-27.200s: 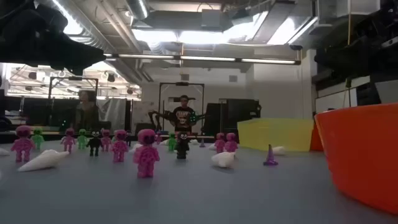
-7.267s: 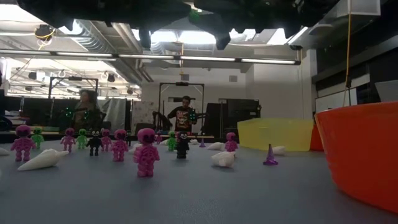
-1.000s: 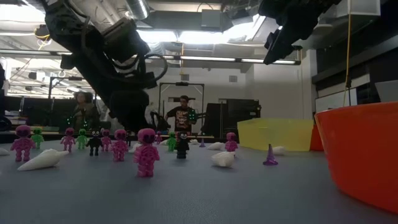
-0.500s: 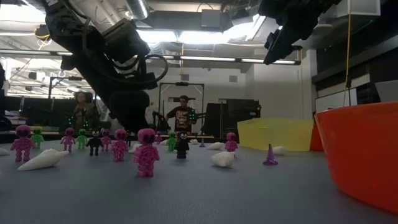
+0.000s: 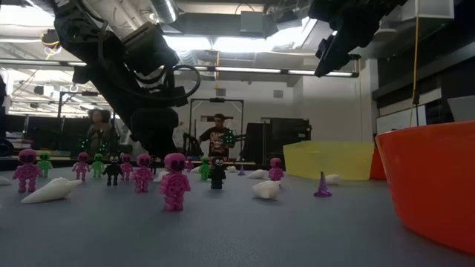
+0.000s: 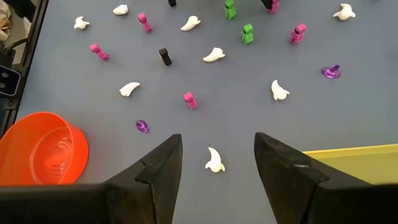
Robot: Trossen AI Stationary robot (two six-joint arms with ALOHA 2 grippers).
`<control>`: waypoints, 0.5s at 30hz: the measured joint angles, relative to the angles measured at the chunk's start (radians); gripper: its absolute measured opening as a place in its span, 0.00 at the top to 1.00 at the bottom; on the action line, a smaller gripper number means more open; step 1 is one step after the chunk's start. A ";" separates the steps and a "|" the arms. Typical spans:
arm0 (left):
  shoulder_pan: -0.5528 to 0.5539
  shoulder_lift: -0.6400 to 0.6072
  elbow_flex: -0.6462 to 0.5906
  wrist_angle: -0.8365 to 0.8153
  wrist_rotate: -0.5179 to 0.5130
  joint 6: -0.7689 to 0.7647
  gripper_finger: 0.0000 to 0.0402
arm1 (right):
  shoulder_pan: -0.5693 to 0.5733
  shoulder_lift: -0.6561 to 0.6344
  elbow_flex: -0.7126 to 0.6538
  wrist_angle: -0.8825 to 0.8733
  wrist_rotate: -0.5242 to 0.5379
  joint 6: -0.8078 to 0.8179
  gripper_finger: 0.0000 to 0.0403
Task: Sort Halloween decoration
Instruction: Put the pink skeleton toy into the top yellow bin
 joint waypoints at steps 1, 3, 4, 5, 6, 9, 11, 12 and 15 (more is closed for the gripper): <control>0.000 0.000 0.000 0.000 0.000 0.000 0.93 | 0.000 0.000 0.000 0.000 0.000 0.000 0.51; 0.000 0.000 0.000 0.000 0.000 0.000 0.94 | 0.000 0.000 0.000 0.000 0.000 0.000 0.51; 0.000 0.000 0.000 0.000 0.000 0.000 0.95 | 0.000 0.000 0.000 0.000 0.000 0.000 0.51; 0.000 0.000 0.000 0.000 0.000 0.000 0.95 | 0.000 0.000 0.000 0.000 0.000 0.000 0.51; 0.000 0.000 0.000 0.000 0.000 0.000 0.95 | 0.000 0.000 0.000 0.000 0.000 0.000 0.51; 0.000 0.000 0.000 0.000 0.000 0.000 0.95 | 0.000 0.000 0.000 0.000 0.000 0.000 0.51; 0.000 0.000 0.000 0.000 0.000 0.000 0.95 | 0.000 0.000 0.000 0.000 0.000 0.000 0.51; 0.000 0.000 0.000 0.000 0.000 0.000 0.95 | 0.000 0.000 0.000 0.000 0.000 0.000 0.51; 0.000 -0.005 0.000 0.001 0.001 0.000 0.95 | 0.000 0.000 0.000 0.000 0.000 0.000 0.51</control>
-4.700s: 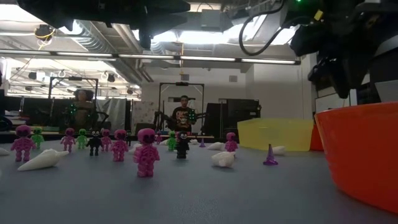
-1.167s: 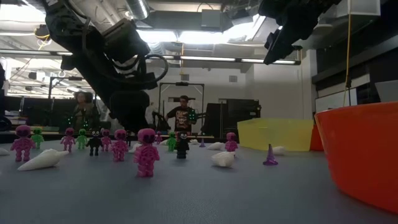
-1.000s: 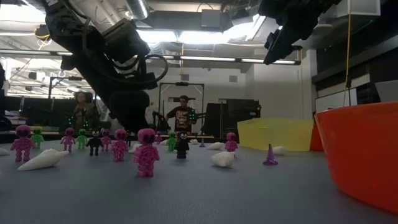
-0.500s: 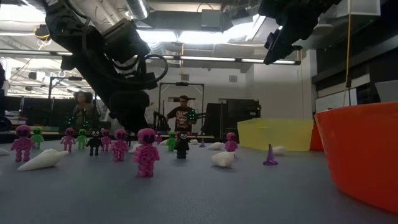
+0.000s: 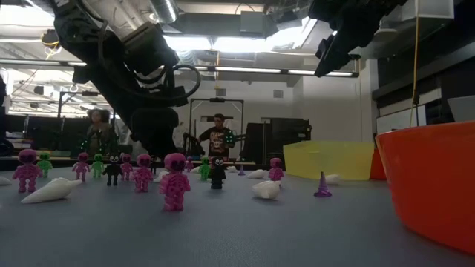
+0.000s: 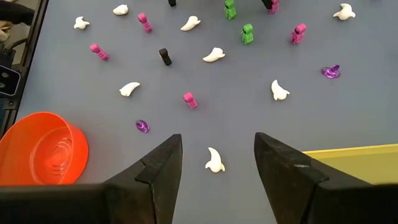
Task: Sort Halloween decoration
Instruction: Put the pink skeleton toy into the top yellow bin
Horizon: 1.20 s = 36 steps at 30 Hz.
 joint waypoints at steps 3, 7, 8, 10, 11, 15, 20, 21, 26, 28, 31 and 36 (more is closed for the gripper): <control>0.000 -0.007 0.000 0.009 0.000 0.000 0.96 | 0.000 0.000 0.000 0.000 0.000 0.000 0.51; 0.000 -0.033 0.001 0.021 0.000 0.000 0.96 | 0.000 0.000 0.000 0.000 0.000 0.000 0.51; 0.000 -0.041 0.001 0.022 0.000 0.000 0.96 | 0.000 0.000 0.000 -0.001 0.000 0.000 0.51; 0.000 -0.060 0.001 0.038 0.000 0.000 0.96 | 0.000 0.000 0.000 0.000 0.000 0.000 0.51; 0.000 -0.070 0.001 0.045 0.000 0.000 0.96 | 0.000 0.000 0.000 -0.001 0.000 0.000 0.51; 0.000 -0.095 0.001 0.100 0.003 0.000 0.96 | 0.000 0.000 0.000 0.000 0.000 0.000 0.51; 0.000 -0.101 0.001 0.262 0.014 0.000 0.96 | 0.000 0.000 0.000 0.000 0.000 0.000 0.51; 0.000 -0.101 0.001 0.304 0.016 0.000 0.96 | 0.000 0.000 0.000 0.000 0.000 0.000 0.51; 0.000 -0.101 0.001 0.468 0.016 0.000 0.96 | 0.000 0.000 0.000 0.005 0.000 0.000 0.51; 0.000 -0.100 0.001 0.524 0.016 0.000 0.96 | 0.000 0.000 0.000 0.015 0.000 0.000 0.51; 0.000 -0.091 0.001 0.589 0.016 0.001 0.96 | 0.000 0.000 0.000 0.034 0.000 0.000 0.51; 0.000 -0.060 0.001 0.710 0.010 0.049 0.96 | 0.000 -0.008 0.000 0.037 0.000 0.000 0.51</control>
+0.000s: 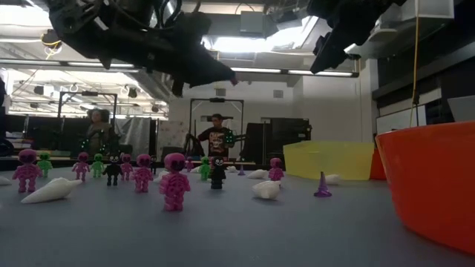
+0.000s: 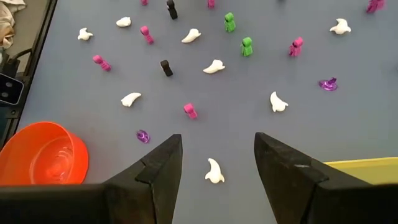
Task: Sort Halloween decoration
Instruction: Put the pink skeleton toy into the top yellow bin
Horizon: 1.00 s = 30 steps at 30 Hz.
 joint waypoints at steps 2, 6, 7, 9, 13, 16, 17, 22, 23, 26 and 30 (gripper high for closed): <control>0.000 0.018 0.019 0.013 -0.004 0.003 0.96 | 0.000 -0.008 0.000 0.002 0.000 0.000 0.51; 0.004 0.086 0.106 0.015 0.014 0.053 0.96 | 0.000 -0.039 0.000 0.001 0.000 0.000 0.51; 0.005 0.108 0.134 0.014 0.019 0.082 0.96 | 0.000 -0.047 0.000 0.001 0.000 0.000 0.51; 0.005 0.152 0.195 0.013 0.025 0.132 0.96 | 0.000 -0.068 0.000 0.000 0.000 0.000 0.51; 0.013 0.240 0.317 0.014 0.033 0.208 0.96 | 0.000 -0.108 0.000 -0.003 0.000 0.000 0.51; 0.025 0.306 0.400 0.010 0.063 0.234 0.96 | 0.000 -0.135 0.000 -0.010 0.000 0.000 0.51; 0.030 0.326 0.426 0.011 0.074 0.239 0.96 | 0.000 -0.145 0.000 -0.009 0.000 0.000 0.51; 0.054 0.443 0.543 0.006 0.108 0.238 0.96 | 0.000 -0.179 0.000 -0.008 0.000 0.000 0.51; 0.058 0.466 0.563 0.007 0.111 0.238 0.95 | 0.000 -0.185 0.000 -0.008 0.000 0.000 0.51; 0.065 0.533 0.611 0.007 0.111 0.238 0.95 | 0.000 -0.195 0.000 -0.007 0.000 0.000 0.51; 0.067 0.612 0.648 0.005 0.111 0.238 0.95 | 0.000 -0.197 0.000 -0.008 0.000 0.000 0.51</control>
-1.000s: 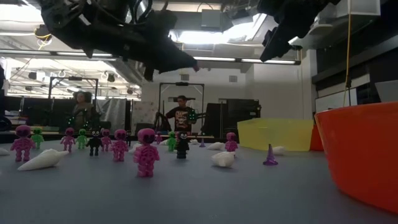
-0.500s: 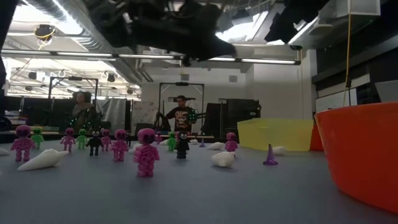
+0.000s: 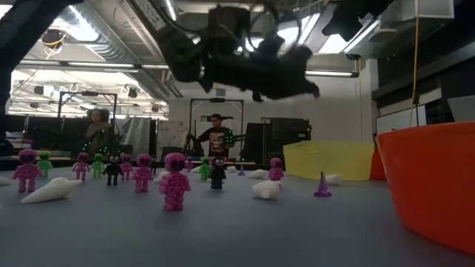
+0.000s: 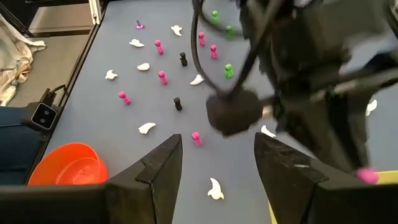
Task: Sort Halloween decoration
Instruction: Put the pink skeleton toy into the top yellow bin, then put the green skeleton toy into the middle yellow bin
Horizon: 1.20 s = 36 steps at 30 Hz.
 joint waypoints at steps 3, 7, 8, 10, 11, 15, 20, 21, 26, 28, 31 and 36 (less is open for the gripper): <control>0.000 0.044 0.017 0.000 -0.002 0.000 0.94 | 0.000 0.000 0.000 0.000 0.000 0.000 0.51; 0.000 0.064 0.019 -0.003 -0.007 0.000 0.94 | 0.000 0.000 0.000 0.000 0.000 0.000 0.51; 0.000 0.064 0.018 -0.005 -0.007 0.000 0.94 | 0.000 0.000 0.000 0.000 0.000 0.000 0.51; 0.000 0.064 0.018 -0.010 -0.008 0.000 0.94 | 0.000 0.000 0.000 0.000 0.000 0.000 0.51; 0.000 0.064 0.018 -0.012 -0.008 -0.001 0.94 | 0.000 0.000 0.000 0.000 0.000 0.000 0.51; 0.000 0.064 0.018 -0.018 -0.008 -0.002 0.88 | 0.000 0.000 0.000 0.000 0.000 0.000 0.51; 0.000 0.064 0.018 -0.022 -0.008 -0.002 0.76 | 0.000 0.000 0.000 0.000 0.000 0.000 0.51; 0.000 0.064 0.018 -0.021 -0.008 -0.002 0.74 | 0.000 0.000 0.000 0.000 0.000 0.000 0.51; 0.000 0.064 0.018 -0.022 -0.008 -0.002 0.66 | 0.000 0.000 0.000 0.000 0.000 0.000 0.51; 0.000 0.064 0.018 -0.022 -0.008 -0.002 0.65 | 0.000 0.001 0.000 0.000 0.000 0.000 0.51; 0.000 0.064 0.018 -0.022 -0.008 -0.002 0.64 | 0.000 0.001 0.000 0.000 0.000 0.000 0.51; 0.000 0.038 0.017 -0.031 -0.009 0.001 0.64 | 0.000 0.002 0.000 0.000 0.000 0.000 0.51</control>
